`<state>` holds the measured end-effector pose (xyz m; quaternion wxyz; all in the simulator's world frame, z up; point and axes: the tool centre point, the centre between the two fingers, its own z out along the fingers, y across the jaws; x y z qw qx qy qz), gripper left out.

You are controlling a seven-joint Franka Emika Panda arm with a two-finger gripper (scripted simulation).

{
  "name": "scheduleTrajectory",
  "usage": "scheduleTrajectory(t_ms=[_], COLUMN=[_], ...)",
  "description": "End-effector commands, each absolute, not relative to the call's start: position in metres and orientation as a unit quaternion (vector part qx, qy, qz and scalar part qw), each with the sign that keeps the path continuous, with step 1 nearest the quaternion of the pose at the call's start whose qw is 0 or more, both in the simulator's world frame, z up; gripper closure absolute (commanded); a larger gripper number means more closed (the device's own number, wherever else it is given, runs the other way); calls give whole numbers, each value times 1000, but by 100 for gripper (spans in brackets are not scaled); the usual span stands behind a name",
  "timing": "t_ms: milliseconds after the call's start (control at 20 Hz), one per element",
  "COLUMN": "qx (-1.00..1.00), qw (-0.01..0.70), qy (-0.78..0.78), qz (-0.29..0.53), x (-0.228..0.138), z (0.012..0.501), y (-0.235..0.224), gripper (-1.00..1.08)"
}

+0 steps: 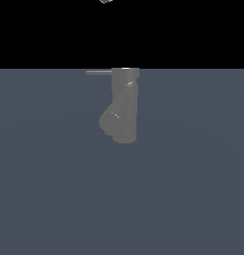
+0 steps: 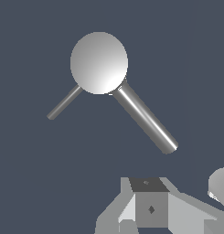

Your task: Turn on the faucet by rotating a designated handle.

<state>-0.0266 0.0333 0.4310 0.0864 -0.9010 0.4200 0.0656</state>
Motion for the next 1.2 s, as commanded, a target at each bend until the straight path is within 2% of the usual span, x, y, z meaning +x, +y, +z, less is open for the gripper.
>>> scheduleTrajectory(t_ms=[0, 1150], qx=[-886, -717], qw=[82, 20], qy=[452, 696], qz=[68, 36], x=[-11, 113], z=[421, 313], y=[36, 77], gripper=[108, 108])
